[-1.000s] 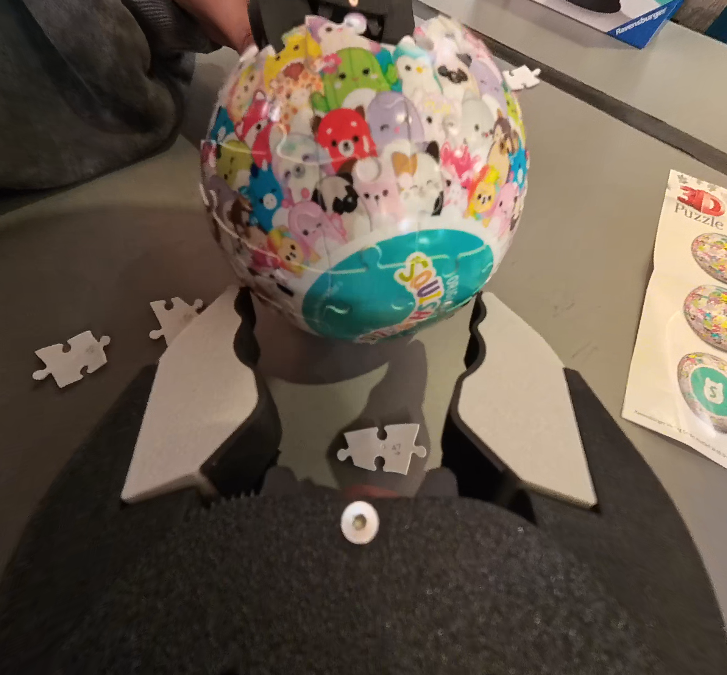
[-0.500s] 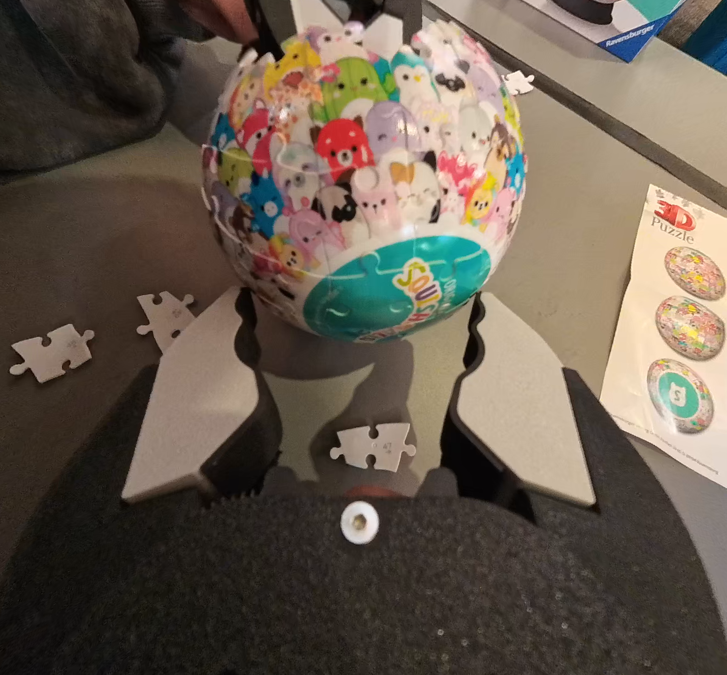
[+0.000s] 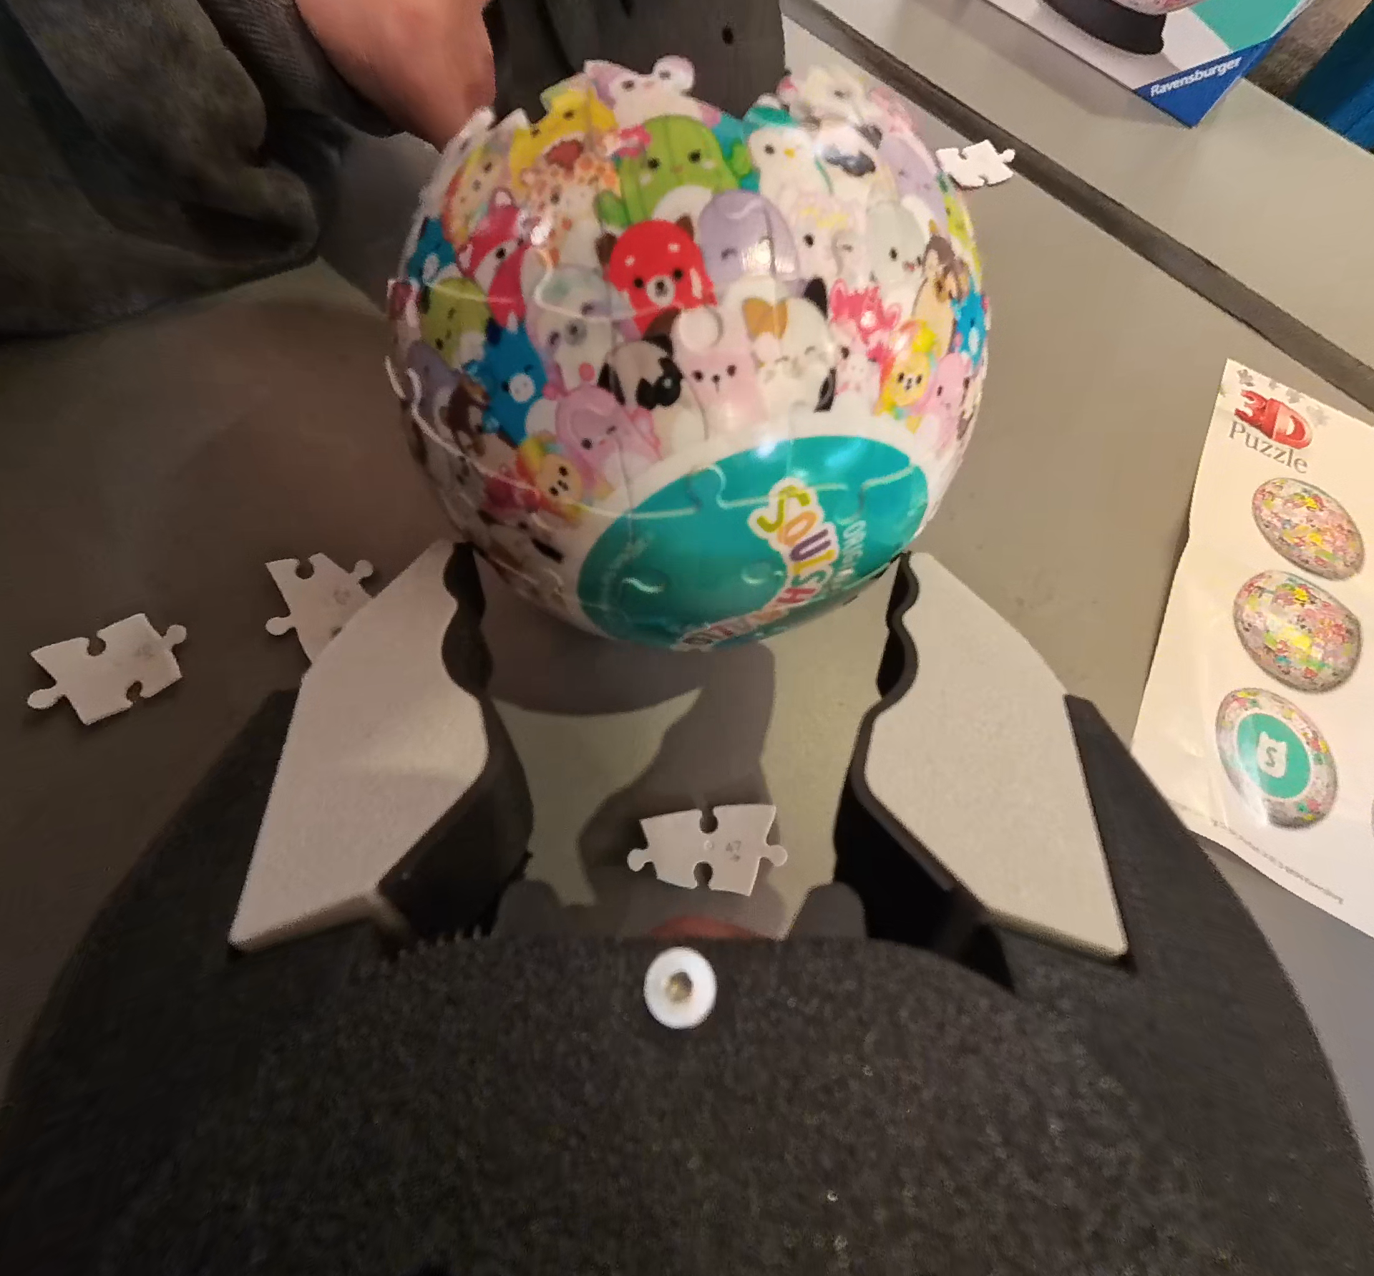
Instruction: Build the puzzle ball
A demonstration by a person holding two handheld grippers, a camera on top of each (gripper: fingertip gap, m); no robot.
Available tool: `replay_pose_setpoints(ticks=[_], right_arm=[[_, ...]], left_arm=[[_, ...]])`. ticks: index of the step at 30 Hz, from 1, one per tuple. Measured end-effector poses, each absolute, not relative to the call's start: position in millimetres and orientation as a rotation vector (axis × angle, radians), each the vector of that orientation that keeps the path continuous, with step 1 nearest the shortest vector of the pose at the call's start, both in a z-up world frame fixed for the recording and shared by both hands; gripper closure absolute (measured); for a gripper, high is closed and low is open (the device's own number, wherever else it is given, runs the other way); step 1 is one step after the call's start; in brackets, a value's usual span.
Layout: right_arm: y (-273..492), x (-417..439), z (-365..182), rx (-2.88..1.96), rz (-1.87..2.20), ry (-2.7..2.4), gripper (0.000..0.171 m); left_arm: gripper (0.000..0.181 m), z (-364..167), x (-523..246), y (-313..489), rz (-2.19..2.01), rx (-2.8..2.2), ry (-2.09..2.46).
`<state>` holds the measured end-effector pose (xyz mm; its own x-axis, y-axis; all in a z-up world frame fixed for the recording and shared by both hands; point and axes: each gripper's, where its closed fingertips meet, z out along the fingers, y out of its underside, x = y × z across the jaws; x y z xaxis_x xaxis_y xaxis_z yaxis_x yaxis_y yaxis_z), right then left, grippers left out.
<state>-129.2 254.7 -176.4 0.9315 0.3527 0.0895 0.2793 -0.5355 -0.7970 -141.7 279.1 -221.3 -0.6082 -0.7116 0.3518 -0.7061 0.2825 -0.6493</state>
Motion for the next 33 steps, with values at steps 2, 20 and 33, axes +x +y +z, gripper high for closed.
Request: replay_pose_setpoints(ticks=[2, 20, 33], right_arm=[[254.6, -128.9, -176.2, -2.167, 0.095, -0.448, 0.069], [253.5, -126.1, -178.1, -2.166, 0.089, -0.446, 0.071], [251.6, -126.5, -178.8, -2.168, 0.085, -0.449, 0.072]], left_arm=[[0.181, -221.2, -141.6, 279.1, -1.263, -1.388, 2.512], [0.172, -187.8, -168.7, 311.8, -1.436, -1.488, 2.336], [0.157, -208.1, -154.8, 312.1, -1.386, -1.588, 2.329]])
